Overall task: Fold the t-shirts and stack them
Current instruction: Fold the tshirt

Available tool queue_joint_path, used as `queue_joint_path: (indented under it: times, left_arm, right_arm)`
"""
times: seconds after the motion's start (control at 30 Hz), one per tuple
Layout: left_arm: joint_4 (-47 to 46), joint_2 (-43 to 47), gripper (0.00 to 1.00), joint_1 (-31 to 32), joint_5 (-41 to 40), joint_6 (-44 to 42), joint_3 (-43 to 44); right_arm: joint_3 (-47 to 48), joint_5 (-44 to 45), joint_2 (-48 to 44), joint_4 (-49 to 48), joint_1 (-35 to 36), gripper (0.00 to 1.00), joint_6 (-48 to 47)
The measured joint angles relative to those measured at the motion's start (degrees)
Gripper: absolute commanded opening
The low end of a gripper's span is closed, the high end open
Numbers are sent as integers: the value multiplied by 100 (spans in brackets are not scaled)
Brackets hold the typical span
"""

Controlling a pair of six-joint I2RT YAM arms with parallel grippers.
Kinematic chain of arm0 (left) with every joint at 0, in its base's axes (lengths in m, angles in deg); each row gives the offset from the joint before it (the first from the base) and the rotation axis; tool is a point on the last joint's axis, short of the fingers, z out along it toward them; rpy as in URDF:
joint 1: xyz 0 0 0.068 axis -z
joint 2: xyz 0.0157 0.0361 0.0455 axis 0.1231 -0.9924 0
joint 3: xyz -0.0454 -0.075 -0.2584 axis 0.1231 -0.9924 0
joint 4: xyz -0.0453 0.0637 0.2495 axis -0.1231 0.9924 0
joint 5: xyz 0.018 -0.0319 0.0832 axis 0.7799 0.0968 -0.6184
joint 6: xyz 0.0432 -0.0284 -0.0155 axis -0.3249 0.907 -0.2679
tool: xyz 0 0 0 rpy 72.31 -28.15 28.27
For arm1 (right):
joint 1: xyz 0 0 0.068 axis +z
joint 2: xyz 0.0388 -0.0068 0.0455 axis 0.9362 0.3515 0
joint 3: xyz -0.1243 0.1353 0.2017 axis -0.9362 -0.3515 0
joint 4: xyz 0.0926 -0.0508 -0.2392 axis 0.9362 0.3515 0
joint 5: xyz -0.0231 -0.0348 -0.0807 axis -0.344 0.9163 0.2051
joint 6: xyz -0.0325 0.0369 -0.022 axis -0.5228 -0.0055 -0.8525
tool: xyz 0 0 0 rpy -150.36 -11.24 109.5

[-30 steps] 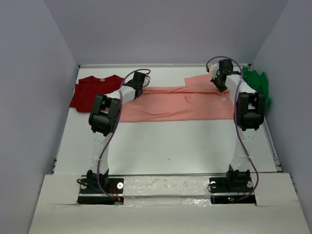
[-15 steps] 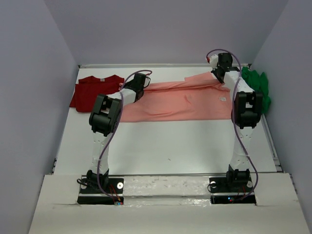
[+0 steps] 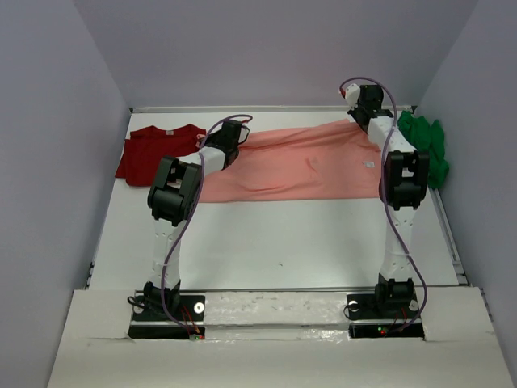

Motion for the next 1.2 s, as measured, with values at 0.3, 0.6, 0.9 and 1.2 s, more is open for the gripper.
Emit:
queue_joint_path:
  times: [0.3,0.6,0.9,1.2]
  left_arm:
    - [-122,-2,0,0,-42,-50,17]
    - [-201,-24,0,9,-76,-52,26]
    - [-214,-31,0,57,-131,-28,26]
    - [-214,-39,0,76,-166,-9,26]
  right_arm:
    - [-282,-50,109,-1012,9,0,-374]
    - [-629,26,538,-2400,20,0,-1119]
    - [-1043,153,778,-3722,52,0,-1923]
    - [-1624,254,824,-4572,96,0,-2350]
